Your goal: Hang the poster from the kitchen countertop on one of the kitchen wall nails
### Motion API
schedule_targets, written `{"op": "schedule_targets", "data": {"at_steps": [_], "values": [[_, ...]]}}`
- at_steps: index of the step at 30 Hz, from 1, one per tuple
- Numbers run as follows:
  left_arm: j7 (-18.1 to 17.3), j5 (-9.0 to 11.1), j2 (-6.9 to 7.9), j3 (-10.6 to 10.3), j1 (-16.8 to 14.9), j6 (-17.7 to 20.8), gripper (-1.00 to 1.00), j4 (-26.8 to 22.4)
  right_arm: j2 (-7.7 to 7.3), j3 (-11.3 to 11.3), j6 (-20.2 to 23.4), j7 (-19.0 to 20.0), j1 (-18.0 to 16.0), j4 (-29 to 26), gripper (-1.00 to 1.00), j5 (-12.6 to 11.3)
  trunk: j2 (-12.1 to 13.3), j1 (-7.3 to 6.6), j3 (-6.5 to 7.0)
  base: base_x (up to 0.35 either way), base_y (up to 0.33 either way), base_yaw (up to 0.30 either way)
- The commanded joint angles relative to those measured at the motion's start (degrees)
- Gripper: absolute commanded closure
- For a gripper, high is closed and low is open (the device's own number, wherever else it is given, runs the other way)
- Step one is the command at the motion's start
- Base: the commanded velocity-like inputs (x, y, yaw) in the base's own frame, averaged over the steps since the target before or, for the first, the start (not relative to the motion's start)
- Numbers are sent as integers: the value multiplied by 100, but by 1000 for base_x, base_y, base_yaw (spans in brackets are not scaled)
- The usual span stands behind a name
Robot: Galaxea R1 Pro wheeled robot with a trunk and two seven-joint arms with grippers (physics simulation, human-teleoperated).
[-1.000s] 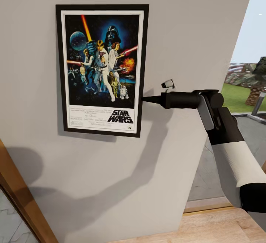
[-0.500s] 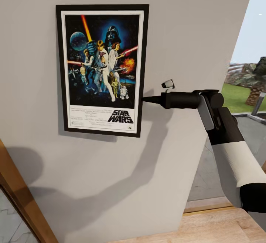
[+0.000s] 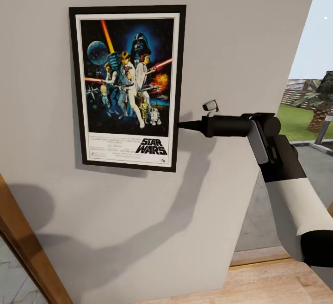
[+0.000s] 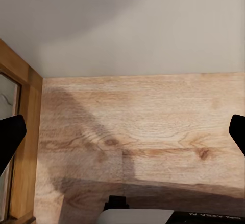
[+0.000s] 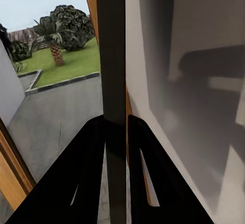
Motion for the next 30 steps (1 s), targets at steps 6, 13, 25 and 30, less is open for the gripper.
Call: {"op": "schedule_targets", "data": {"at_steps": [6, 13, 25, 30], "values": [[2, 1, -5, 12, 2, -10, -100, -5, -5, 8, 45, 14, -3, 2, 100, -32, -4, 2, -2, 0, 0, 0], [-2, 7, 17, 20, 2, -12, -100, -18, -5, 14, 67, 28, -9, 2, 100, -86, -4, 2, -2, 0, 0, 0], [-4, 9, 23, 22, 3, -12, -100, -19, 0, 70, 72, 189, -10, 4, 100, -99, -4, 2, -2, 0, 0, 0], [-4, 9, 23, 22, 3, -12, -100, -22, 1, 77, 71, 203, -10, 2, 100, -99, -4, 2, -2, 0, 0, 0]]}}
